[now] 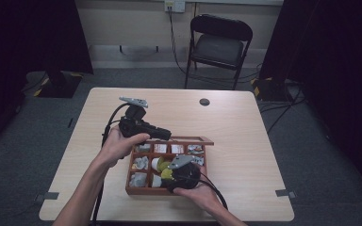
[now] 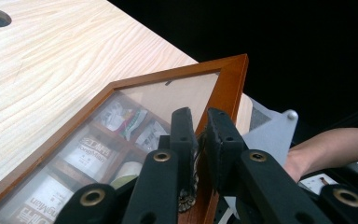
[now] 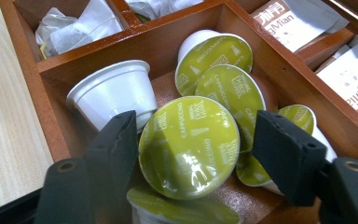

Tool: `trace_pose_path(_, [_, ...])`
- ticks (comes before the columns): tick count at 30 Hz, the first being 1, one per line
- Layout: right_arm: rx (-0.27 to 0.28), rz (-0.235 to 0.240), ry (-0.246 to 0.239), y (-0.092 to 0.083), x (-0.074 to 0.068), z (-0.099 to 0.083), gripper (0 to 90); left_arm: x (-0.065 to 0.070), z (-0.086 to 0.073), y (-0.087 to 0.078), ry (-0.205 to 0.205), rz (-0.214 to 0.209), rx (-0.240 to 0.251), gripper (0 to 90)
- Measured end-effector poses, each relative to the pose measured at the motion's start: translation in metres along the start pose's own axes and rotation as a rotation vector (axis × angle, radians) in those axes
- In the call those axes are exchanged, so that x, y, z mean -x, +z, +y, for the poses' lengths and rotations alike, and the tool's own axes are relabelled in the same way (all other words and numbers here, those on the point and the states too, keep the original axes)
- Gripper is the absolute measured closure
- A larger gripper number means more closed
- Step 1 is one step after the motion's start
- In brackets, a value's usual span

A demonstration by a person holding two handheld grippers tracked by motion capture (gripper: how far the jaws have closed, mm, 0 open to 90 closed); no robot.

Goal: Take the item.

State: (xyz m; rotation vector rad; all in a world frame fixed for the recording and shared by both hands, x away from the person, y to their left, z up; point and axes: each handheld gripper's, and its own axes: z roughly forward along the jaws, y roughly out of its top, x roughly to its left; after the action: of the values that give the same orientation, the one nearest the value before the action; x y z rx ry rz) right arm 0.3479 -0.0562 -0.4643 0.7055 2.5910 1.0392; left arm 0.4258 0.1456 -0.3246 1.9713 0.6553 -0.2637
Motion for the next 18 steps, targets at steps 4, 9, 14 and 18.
trace_pose_path(4, [-0.013, -0.001, 0.0, 0.0006, 0.0, 0.0002, 32.2, 0.0002, -0.0001, 0.0001, 0.0, 0.0, 0.0, 81.6])
trace_pose_path(9, [-0.052, 0.014, -0.013, 0.0029, -0.0007, 0.0005, 35.8, 0.0001, 0.0001, 0.0002, 0.0, 0.0, 0.0, 81.6])
trace_pose_path(14, [-0.083, 0.019, -0.035, 0.0048, -0.0012, 0.0015, 36.3, 0.0, 0.0001, 0.0002, -0.003, 0.0, 0.001, 81.7])
trace_pose_path(18, [-0.09, 0.027, -0.028, 0.0058, -0.0003, 0.0023, 38.7, -0.0002, 0.0001, -0.0001, -0.001, -0.001, 0.002, 81.7])
